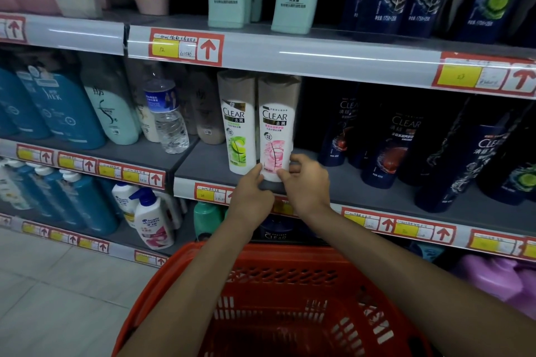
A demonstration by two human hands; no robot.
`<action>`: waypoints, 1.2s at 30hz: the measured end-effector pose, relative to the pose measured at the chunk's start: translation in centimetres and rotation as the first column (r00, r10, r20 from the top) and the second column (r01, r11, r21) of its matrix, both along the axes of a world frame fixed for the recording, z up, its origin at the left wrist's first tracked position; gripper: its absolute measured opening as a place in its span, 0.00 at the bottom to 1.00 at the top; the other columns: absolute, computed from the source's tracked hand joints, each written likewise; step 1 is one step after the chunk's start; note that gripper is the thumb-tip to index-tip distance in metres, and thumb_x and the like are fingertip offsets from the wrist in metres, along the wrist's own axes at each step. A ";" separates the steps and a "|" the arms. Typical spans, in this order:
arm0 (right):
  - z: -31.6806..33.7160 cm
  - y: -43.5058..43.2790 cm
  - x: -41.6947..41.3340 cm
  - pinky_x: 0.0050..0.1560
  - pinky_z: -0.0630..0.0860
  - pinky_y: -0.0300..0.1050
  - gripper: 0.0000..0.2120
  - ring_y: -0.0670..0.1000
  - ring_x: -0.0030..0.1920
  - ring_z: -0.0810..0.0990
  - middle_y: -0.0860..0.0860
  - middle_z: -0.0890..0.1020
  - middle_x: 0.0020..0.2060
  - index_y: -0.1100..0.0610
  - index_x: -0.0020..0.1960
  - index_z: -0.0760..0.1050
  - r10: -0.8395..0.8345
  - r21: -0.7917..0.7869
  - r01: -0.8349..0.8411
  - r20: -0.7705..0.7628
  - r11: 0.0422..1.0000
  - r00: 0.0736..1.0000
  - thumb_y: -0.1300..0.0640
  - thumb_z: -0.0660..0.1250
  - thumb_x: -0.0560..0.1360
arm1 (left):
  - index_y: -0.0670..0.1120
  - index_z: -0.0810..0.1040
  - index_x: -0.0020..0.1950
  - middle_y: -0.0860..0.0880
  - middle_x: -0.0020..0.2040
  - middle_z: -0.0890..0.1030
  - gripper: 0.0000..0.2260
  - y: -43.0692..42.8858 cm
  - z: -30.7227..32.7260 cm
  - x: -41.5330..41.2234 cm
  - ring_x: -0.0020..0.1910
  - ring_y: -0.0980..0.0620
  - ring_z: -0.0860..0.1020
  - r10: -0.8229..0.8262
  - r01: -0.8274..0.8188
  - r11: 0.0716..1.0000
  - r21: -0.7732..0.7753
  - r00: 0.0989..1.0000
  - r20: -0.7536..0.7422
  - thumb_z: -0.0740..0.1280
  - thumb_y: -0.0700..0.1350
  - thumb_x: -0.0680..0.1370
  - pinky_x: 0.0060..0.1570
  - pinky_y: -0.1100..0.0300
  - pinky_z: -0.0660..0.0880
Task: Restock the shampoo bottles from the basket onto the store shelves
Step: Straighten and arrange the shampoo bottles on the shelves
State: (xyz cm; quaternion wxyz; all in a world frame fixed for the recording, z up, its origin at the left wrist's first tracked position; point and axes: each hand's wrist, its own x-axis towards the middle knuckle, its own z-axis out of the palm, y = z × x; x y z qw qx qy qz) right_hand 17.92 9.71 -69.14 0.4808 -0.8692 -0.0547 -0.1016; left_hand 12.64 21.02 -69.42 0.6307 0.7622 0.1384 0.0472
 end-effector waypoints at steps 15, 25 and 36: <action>2.0 -2.9 -1.6 0.64 0.78 0.51 0.23 0.53 0.60 0.82 0.53 0.83 0.59 0.55 0.70 0.76 0.096 -0.086 -0.104 -0.087 0.991 0.992 0.63 0.69 0.76 | 0.52 0.67 0.79 0.47 0.71 0.76 0.33 0.0 1.1 -1.6 0.57 0.53 0.80 -0.087 0.078 0.967 0.241 0.996 0.026 0.71 0.35 0.76 0.43 0.57 0.78; 5.1 -9.2 -5.4 0.47 0.74 0.40 0.31 0.53 0.54 0.82 0.55 0.81 0.64 0.53 0.78 0.67 0.061 -0.215 -0.082 -0.105 0.973 0.993 0.60 0.71 0.76 | 0.54 0.66 0.79 0.55 0.72 0.73 0.30 -2.6 3.5 -9.3 0.70 0.53 0.72 -0.152 0.087 0.888 0.451 0.982 0.110 0.72 0.54 0.79 0.66 0.50 0.74; 4.3 -11.2 -4.3 0.54 0.77 0.43 0.26 0.52 0.53 0.80 0.56 0.81 0.63 0.56 0.75 0.71 0.010 -0.032 -0.017 -0.215 0.999 0.977 0.66 0.67 0.77 | 0.50 0.73 0.73 0.51 0.53 0.82 0.16 -8.3 4.7 -7.0 0.42 0.54 0.80 -0.141 0.070 0.884 0.463 0.983 0.120 0.62 0.46 0.85 0.41 0.56 0.77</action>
